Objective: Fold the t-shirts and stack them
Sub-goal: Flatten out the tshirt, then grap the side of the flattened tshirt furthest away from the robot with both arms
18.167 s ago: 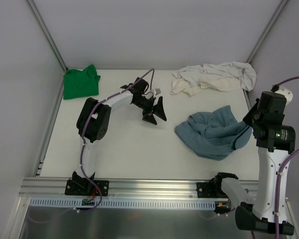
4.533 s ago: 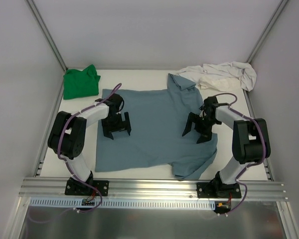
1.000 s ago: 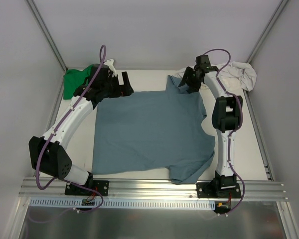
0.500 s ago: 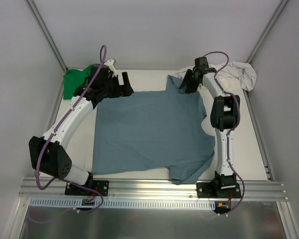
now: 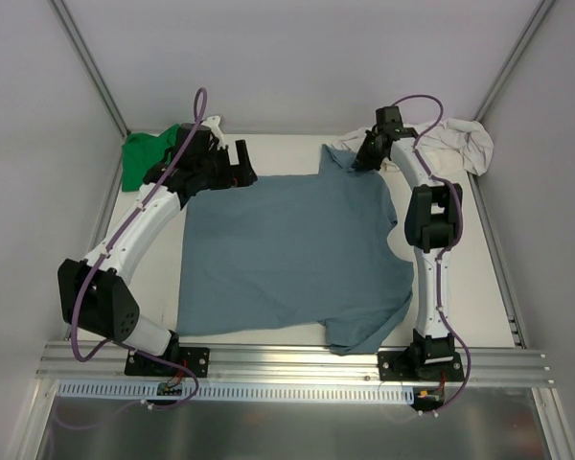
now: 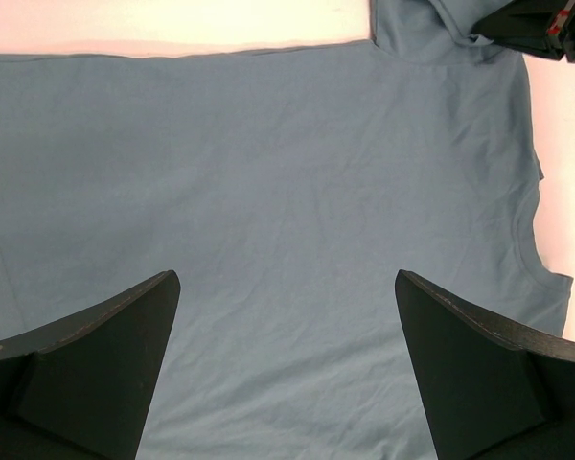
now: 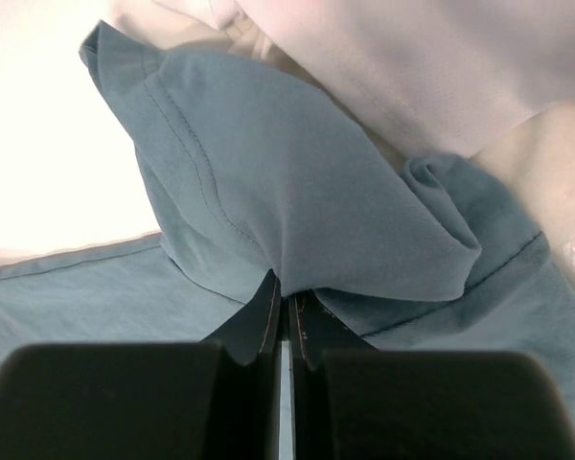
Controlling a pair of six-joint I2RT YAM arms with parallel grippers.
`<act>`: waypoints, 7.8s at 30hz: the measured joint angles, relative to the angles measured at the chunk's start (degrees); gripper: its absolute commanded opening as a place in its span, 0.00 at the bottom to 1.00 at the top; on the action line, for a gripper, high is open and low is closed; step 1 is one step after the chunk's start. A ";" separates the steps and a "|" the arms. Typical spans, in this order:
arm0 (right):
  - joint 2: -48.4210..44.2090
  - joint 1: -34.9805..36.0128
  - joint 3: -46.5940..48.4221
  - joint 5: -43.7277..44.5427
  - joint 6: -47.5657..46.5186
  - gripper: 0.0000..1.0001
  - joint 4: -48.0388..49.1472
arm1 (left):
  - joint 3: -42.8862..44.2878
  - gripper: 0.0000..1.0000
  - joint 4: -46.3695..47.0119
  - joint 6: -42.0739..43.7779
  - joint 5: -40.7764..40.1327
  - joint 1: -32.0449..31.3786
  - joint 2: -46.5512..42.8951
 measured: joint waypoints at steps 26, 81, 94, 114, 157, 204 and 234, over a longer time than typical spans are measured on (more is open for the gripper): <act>0.00 -4.09 2.51 0.17 0.02 0.00 -1.33 | 0.33 0.99 -0.13 -0.04 1.40 0.00 1.46; -13.66 -8.02 -5.49 -5.16 -1.36 0.00 -5.95 | 20.92 0.96 14.40 9.14 -4.68 15.19 39.01; -14.91 -8.02 -6.23 -5.33 -1.75 0.00 -6.12 | 27.04 0.95 5.22 1.09 6.93 23.08 43.89; -16.96 -7.89 -7.91 -5.29 -1.62 0.00 -6.08 | 34.51 0.91 -1.86 -0.68 17.05 22.84 50.97; -16.96 -7.52 -5.64 -5.27 -0.66 0.00 -6.58 | 47.28 0.67 -8.57 -0.28 13.49 22.01 58.23; -38.07 -8.70 -28.89 -6.64 -3.48 0.00 -8.61 | 24.09 0.00 -9.86 1.84 14.60 20.50 27.21; -57.86 -10.10 -54.01 -11.96 -6.16 0.00 -14.84 | 13.97 0.00 -9.94 2.99 14.51 18.16 17.73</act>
